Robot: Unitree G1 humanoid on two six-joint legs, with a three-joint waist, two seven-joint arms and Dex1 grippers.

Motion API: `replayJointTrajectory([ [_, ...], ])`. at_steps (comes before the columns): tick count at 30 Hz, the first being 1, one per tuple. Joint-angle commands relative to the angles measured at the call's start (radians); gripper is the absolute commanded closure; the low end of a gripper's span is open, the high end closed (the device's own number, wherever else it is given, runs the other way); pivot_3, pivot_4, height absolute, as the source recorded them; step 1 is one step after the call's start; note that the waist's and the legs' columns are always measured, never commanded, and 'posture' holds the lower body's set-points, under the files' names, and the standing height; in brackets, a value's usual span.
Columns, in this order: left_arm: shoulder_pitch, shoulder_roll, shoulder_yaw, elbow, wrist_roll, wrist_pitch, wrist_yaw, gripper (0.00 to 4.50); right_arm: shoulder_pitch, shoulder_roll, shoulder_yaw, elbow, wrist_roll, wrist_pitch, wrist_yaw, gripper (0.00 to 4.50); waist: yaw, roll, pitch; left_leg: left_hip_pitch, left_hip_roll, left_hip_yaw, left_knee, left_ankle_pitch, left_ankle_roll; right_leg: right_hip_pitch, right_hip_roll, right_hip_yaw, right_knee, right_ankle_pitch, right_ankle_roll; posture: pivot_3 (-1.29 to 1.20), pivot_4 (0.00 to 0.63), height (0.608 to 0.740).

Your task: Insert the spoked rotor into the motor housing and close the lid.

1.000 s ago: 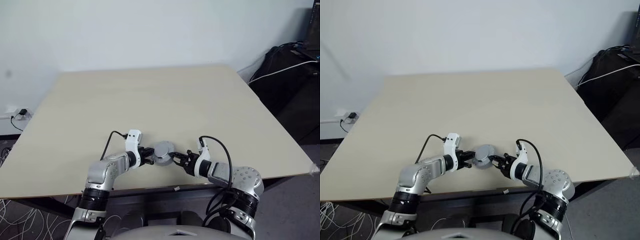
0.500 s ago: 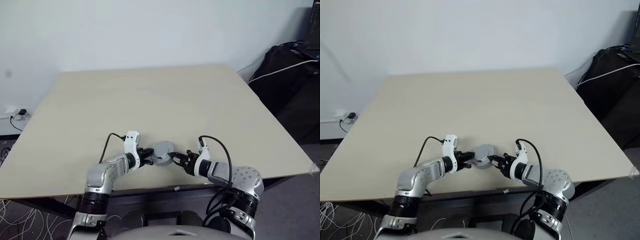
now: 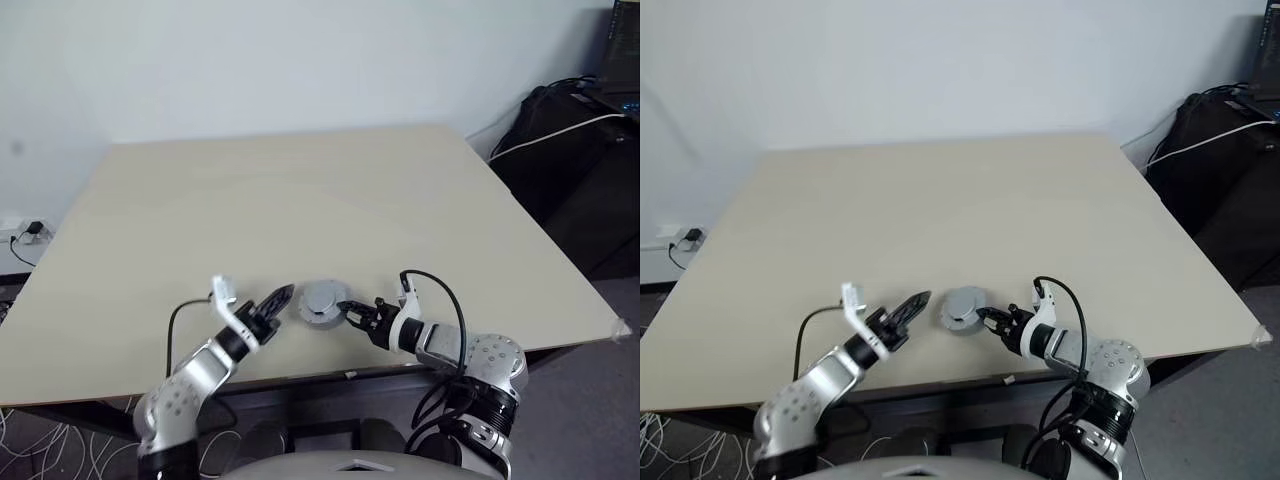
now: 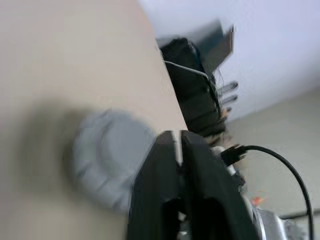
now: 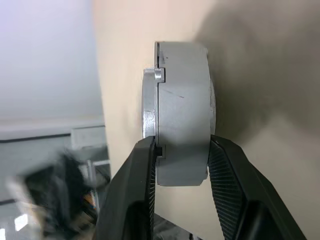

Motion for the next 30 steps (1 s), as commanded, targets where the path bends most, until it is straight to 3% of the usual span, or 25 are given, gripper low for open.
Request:
replayJointTrajectory([
  [1, 0.056, -0.055, 0.022, -0.034, -0.117, -0.007, 0.029, 3.23, -0.023, 0.123, 0.000, -0.049, 0.104, -0.028, 0.031, 3.29, 0.001, 0.000, 0.002, 0.000, 0.000, 0.000, 0.000, 0.000, 0.000, 0.000, 0.000, 0.000, 0.000, 0.000, 0.000, 0.00, 0.000, 0.740],
  [11, 0.147, -0.107, 0.016, 0.047, -0.305, -0.117, 0.038, 0.02, -0.032, 0.163, 0.069, -0.049, 0.218, -0.024, -0.031, 3.29, 0.002, 0.001, 0.004, 0.000, 0.000, 0.000, 0.000, 0.000, 0.000, 0.000, 0.000, 0.000, 0.000, -0.003, -0.005, 0.00, 0.000, 0.740],
  [30, 0.049, -0.055, -0.084, 0.190, -0.392, -0.183, 0.055, 0.00, 0.006, 0.158, 0.149, -0.026, 0.368, -0.004, -0.147, 3.29, 0.000, 0.001, 0.004, 0.000, 0.000, 0.001, 0.001, 0.000, 0.000, 0.000, 0.001, 0.000, 0.000, -0.003, -0.006, 0.00, 0.000, 0.740],
])
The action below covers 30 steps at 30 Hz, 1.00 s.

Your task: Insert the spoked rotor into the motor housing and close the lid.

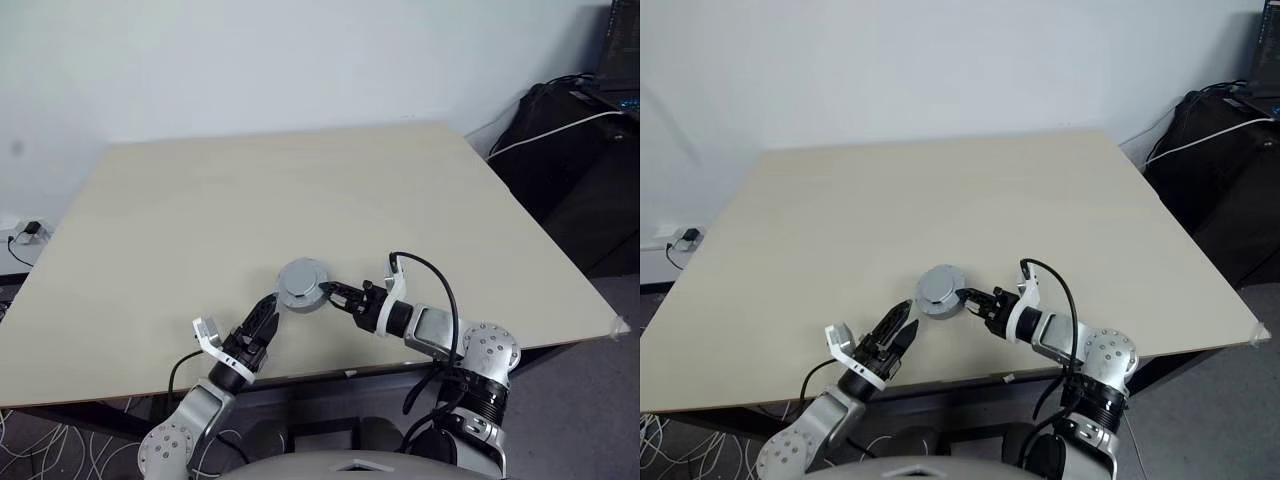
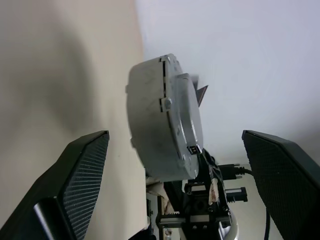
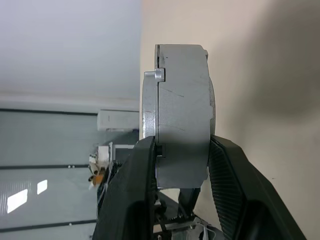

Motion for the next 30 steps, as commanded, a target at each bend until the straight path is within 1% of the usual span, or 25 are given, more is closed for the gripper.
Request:
replayJointTrajectory([
  [1, -0.039, -0.058, -0.003, 0.014, -0.029, -0.016, -0.002, 0.00, 0.033, 0.152, 0.050, -0.019, 0.098, 0.018, 0.011, 3.29, 0.000, 0.000, 0.000, 0.000, 0.000, 0.000, 0.000, 0.000, 0.000, 0.000, 0.000, 0.000, 0.000, 0.000, 0.000, 0.00, 0.000, 0.740],
  [19, -0.042, -0.044, -0.033, 0.009, -0.039, -0.025, -0.019, 0.00, 0.051, 0.128, 0.096, 0.029, 0.209, 0.048, -0.051, 3.29, 0.000, 0.000, 0.000, 0.000, 0.000, 0.000, 0.001, 0.000, 0.000, 0.001, 0.001, 0.001, 0.000, 0.000, 0.000, 0.00, 0.000, 0.740],
  [20, -0.042, -0.043, -0.034, 0.009, -0.039, -0.025, -0.019, 0.37, 0.052, 0.126, 0.100, 0.031, 0.214, 0.049, -0.054, 3.29, 0.000, 0.000, 0.000, 0.000, 0.000, 0.000, 0.001, 0.000, 0.000, 0.001, 0.001, 0.001, 0.000, 0.000, 0.000, 0.00, 0.000, 0.740],
  [21, -0.042, -0.043, -0.034, 0.009, -0.038, -0.024, -0.019, 0.56, 0.052, 0.124, 0.103, 0.033, 0.218, 0.049, -0.057, 3.29, 0.000, 0.000, 0.000, 0.000, 0.000, 0.001, 0.001, 0.000, 0.000, 0.001, 0.001, 0.001, 0.000, 0.000, 0.000, 0.00, 0.000, 0.740],
  [22, -0.042, -0.043, -0.035, 0.009, -0.038, -0.024, -0.019, 0.86, 0.052, 0.122, 0.105, 0.035, 0.222, 0.048, -0.060, 3.29, 0.000, 0.000, 0.000, 0.000, 0.000, 0.001, 0.001, 0.000, 0.000, 0.001, 0.001, 0.001, 0.000, 0.000, 0.000, 0.00, 0.000, 0.740],
  [26, -0.042, -0.042, -0.037, 0.007, -0.039, -0.029, -0.021, 2.23, 0.052, 0.119, 0.106, 0.041, 0.230, 0.044, -0.072, 3.29, -0.001, 0.000, 0.000, 0.000, 0.000, 0.001, 0.001, 0.000, 0.000, 0.001, 0.001, 0.002, 0.001, 0.001, 0.000, 0.00, 0.000, 0.740],
  [27, -0.042, -0.042, -0.038, 0.007, -0.040, -0.031, -0.021, 2.31, 0.051, 0.117, 0.107, 0.042, 0.234, 0.042, -0.075, 3.29, -0.001, 0.000, 0.000, 0.000, 0.000, 0.001, 0.001, 0.000, 0.000, 0.001, 0.001, 0.002, 0.001, 0.001, 0.000, 0.00, 0.000, 0.740],
  [30, -0.043, -0.042, -0.044, 0.007, -0.043, -0.035, -0.023, 2.31, 0.050, 0.111, 0.109, 0.048, 0.243, 0.038, -0.082, 3.29, -0.001, 0.000, 0.000, 0.001, 0.000, 0.001, 0.001, 0.000, 0.000, 0.001, 0.001, 0.002, 0.001, 0.001, 0.000, 0.00, 0.000, 0.740],
])
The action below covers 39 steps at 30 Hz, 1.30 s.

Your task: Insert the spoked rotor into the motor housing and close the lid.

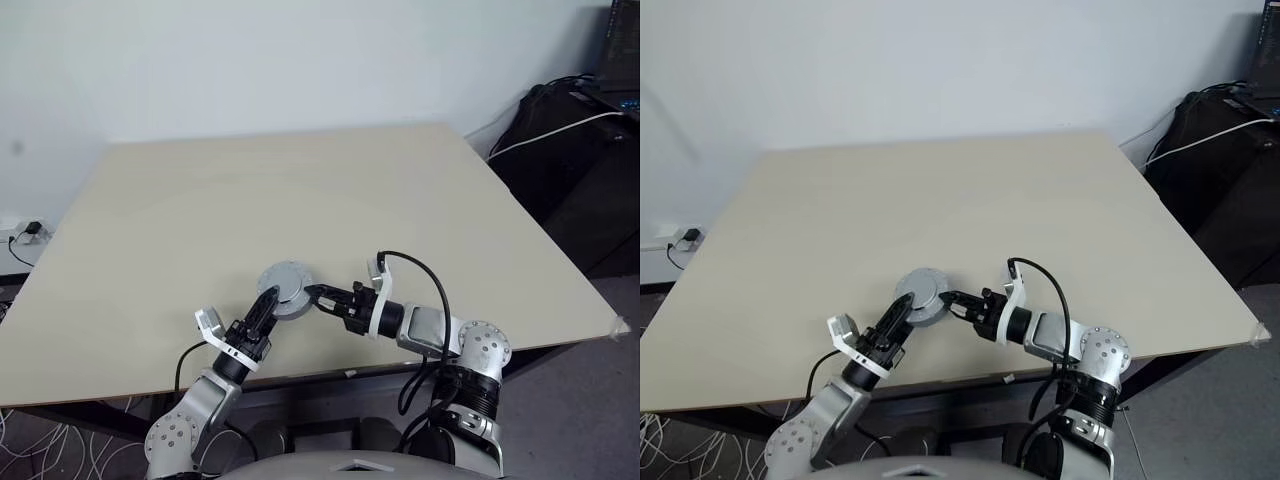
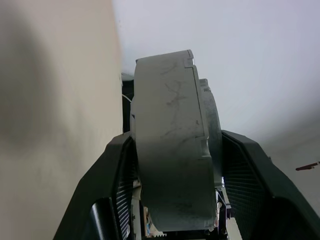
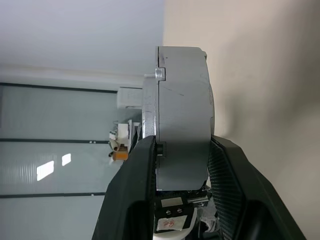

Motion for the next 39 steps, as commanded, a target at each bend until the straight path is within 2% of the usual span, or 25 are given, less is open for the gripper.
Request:
replayJointTrajectory([
  [1, -0.010, -0.044, -0.018, -0.020, 0.003, -0.005, 0.002, 2.31, 0.053, 0.110, 0.072, -0.011, 0.069, -0.004, 0.009, 3.29, 0.000, 0.000, 0.000, 0.000, 0.000, 0.000, 0.000, 0.000, 0.000, 0.000, 0.000, 0.000, 0.000, 0.000, 0.000, 0.00, 0.000, 0.740],
  [10, -0.003, -0.048, -0.023, -0.024, -0.005, -0.027, 0.002, 2.31, 0.078, 0.093, 0.102, -0.092, -0.031, -0.161, -0.009, 3.29, 0.000, 0.000, 0.000, 0.000, 0.000, 0.000, 0.000, 0.000, 0.000, 0.000, 0.000, 0.001, 0.001, 0.000, 0.000, 0.00, 0.000, 0.740],
  [14, 0.001, -0.047, -0.028, -0.024, -0.008, -0.041, 0.003, 2.39, 0.096, 0.061, 0.121, -0.111, -0.039, -0.203, 0.035, 1.96, 0.000, 0.000, 0.000, 0.000, 0.000, 0.001, 0.001, 0.000, 0.000, 0.000, 0.001, 0.001, 0.000, 0.000, 0.001, 0.00, 0.000, 0.740],
  [20, 0.004, -0.055, -0.024, -0.028, 0.000, -0.056, 0.003, 2.41, 0.123, 0.025, 0.122, -0.137, -0.047, -0.311, 0.011, 0.02, 0.001, 0.000, 0.000, 0.000, 0.000, 0.001, 0.001, 0.000, 0.000, 0.000, 0.001, 0.001, 0.000, 0.000, 0.000, 0.00, 0.000, 0.740],
  [22, 0.005, -0.063, -0.016, -0.035, 0.007, -0.081, 0.009, 2.41, 0.130, 0.009, 0.127, -0.157, -0.080, -0.381, 0.002, 0.00, -0.001, 0.000, 0.000, 0.000, 0.000, 0.002, 0.001, 0.000, 0.000, 0.001, 0.001, 0.003, 0.001, 0.000, 0.000, 0.00, 0.000, 0.740],
  [25, -0.007, -0.084, 0.010, -0.046, 0.026, -0.149, 0.040, 2.41, 0.159, -0.069, 0.228, -0.226, -0.206, -0.474, 0.056, 0.00, -0.002, 0.000, 0.000, 0.000, 0.001, 0.003, 0.002, 0.000, 0.000, 0.001, 0.002, 0.003, 0.001, 0.002, 0.000, 0.00, 0.000, 0.740],
  [31, -0.142, -0.118, 0.079, 0.003, 0.103, -0.368, 0.201, 2.41, 0.243, -0.377, 0.670, -0.345, -0.637, -0.752, 0.278, 0.00, 0.007, -0.003, 0.000, 0.001, 0.002, 0.003, 0.005, 0.001, -0.001, 0.002, 0.003, 0.003, 0.000, 0.003, 0.003, 0.00, 0.000, 0.740],
  [34, -0.234, -0.115, 0.115, 0.077, 0.139, -0.439, 0.281, 2.41, 0.263, -0.406, 0.752, -0.342, -0.740, -0.868, 0.320, 0.00, 0.014, -0.007, -0.002, 0.001, 0.002, 0.003, 0.007, 0.001, -0.001, 0.003, 0.003, 0.002, 0.000, 0.005, 0.003, 0.00, 0.000, 0.740],
  [39, -0.379, -0.093, 0.170, 0.217, 0.174, -0.510, 0.346, 2.41, 0.284, -0.380, 0.750, -0.319, -0.791, -0.946, 0.352, 0.00, 0.021, -0.014, -0.003, 0.001, 0.002, 0.003, 0.010, 0.001, -0.001, 0.005, 0.004, 0.003, -0.002, 0.008, 0.006, 0.00, 0.000, 0.740],
])
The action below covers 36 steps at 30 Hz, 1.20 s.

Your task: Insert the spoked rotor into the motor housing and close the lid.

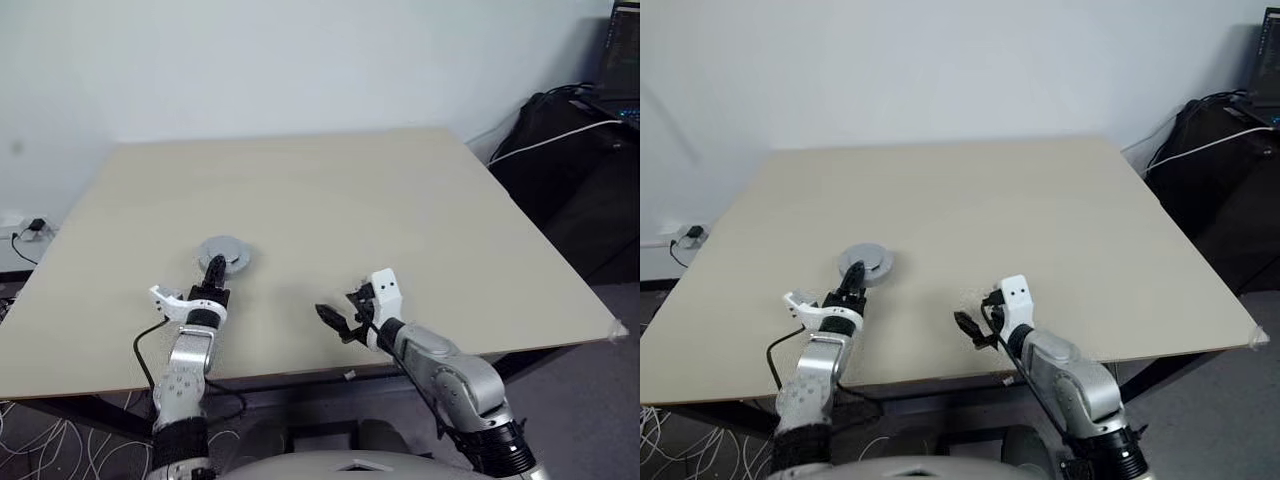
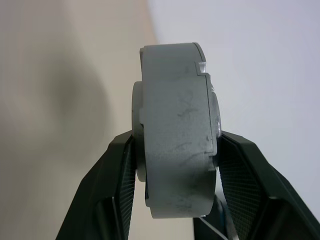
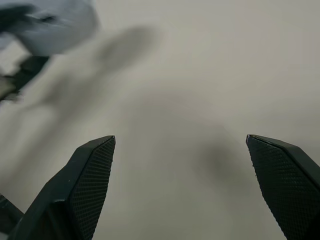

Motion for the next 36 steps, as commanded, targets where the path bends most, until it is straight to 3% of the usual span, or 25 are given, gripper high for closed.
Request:
replayJointTrajectory([
  [1, -0.103, -0.073, 0.035, 0.047, 0.019, -0.053, 0.019, 2.41, 0.002, 0.009, -0.019, -0.021, -0.029, -0.063, 0.023, 0.00, 0.003, -0.004, 0.000, 0.000, 0.000, 0.000, 0.000, 0.000, 0.000, 0.000, 0.000, 0.000, 0.000, 0.000, 0.001, 0.00, 0.000, 0.740],
  [7, -0.208, -0.058, 0.085, 0.181, 0.060, -0.091, 0.023, 2.41, 0.027, 0.012, -0.024, -0.026, -0.056, -0.122, 0.072, 0.00, 0.017, -0.011, 0.003, -0.001, 0.000, -0.001, 0.001, 0.001, -0.001, 0.000, 0.001, 0.000, -0.001, 0.004, 0.004, 0.00, 0.000, 0.740],
  [19, -0.293, -0.065, 0.143, 0.335, 0.116, -0.096, 0.022, 2.41, 0.087, -0.033, 0.050, 0.033, -0.273, -0.478, 0.181, 0.00, 0.016, -0.012, 0.003, 0.000, 0.000, -0.001, 0.001, 0.002, -0.003, 0.000, 0.005, 0.000, -0.001, 0.006, 0.002, 0.00, 0.000, 0.740],
  [30, -0.253, -0.090, 0.142, 0.340, 0.183, -0.100, 0.103, 2.41, 0.092, -0.013, 0.041, 0.072, -0.295, -0.500, 0.199, 0.00, 0.016, -0.012, 0.001, 0.003, 0.002, -0.001, 0.002, 0.003, -0.004, 0.003, 0.008, 0.000, 0.000, 0.008, 0.000, 0.00, 0.000, 0.740],
  [31, -0.246, -0.093, 0.139, 0.332, 0.186, -0.098, 0.111, 1.69, 0.091, -0.011, 0.041, 0.075, -0.297, -0.500, 0.200, 0.00, 0.016, -0.012, 0.001, 0.004, 0.002, -0.001, 0.002, 0.003, -0.004, 0.004, 0.008, 0.000, 0.000, 0.008, 0.000, 0.00, 0.000, 0.740],
  [36, -0.167, -0.119, 0.100, 0.225, 0.225, -0.054, 0.212, 0.08, 0.091, -0.006, 0.036, 0.082, -0.301, -0.497, 0.200, 0.00, 0.011, -0.013, 0.001, 0.008, 0.005, 0.000, 0.002, 0.003, -0.004, 0.008, 0.008, 0.000, 0.000, 0.007, 0.001, 0.00, 0.000, 0.740],
])
